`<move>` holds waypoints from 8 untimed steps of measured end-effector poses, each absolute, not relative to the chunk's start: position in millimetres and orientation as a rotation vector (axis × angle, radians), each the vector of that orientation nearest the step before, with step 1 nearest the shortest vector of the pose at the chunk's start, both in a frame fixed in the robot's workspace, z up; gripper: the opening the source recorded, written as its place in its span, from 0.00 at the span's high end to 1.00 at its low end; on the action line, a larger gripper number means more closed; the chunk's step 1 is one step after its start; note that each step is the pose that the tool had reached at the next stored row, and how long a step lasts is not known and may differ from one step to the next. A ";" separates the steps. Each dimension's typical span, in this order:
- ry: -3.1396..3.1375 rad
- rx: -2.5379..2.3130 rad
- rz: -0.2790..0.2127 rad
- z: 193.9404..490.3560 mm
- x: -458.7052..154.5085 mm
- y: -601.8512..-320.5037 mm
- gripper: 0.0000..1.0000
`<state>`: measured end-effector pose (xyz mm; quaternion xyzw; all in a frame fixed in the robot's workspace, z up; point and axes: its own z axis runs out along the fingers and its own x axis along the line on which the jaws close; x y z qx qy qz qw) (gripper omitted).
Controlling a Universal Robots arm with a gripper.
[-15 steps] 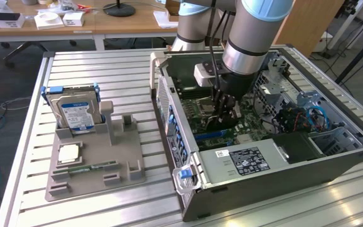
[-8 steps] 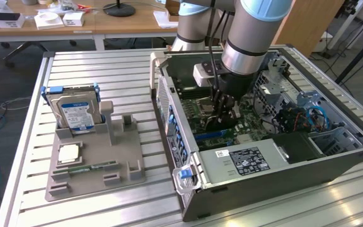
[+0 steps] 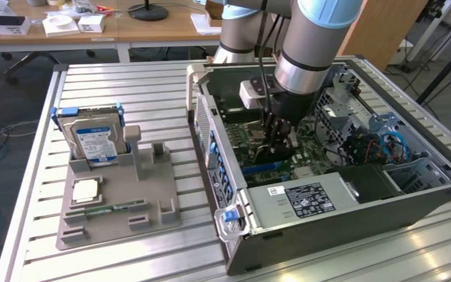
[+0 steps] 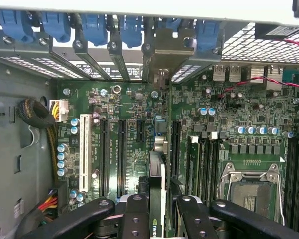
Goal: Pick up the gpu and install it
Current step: 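Insert the gpu into the slot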
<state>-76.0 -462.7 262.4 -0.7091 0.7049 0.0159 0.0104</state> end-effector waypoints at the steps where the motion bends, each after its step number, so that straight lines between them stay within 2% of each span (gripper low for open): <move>1: 2.200 -2.213 0.050 262.3 -75.9 -462.7 0.74; 8: 2.199 -2.214 0.050 260.2 -76.1 -462.7 0.74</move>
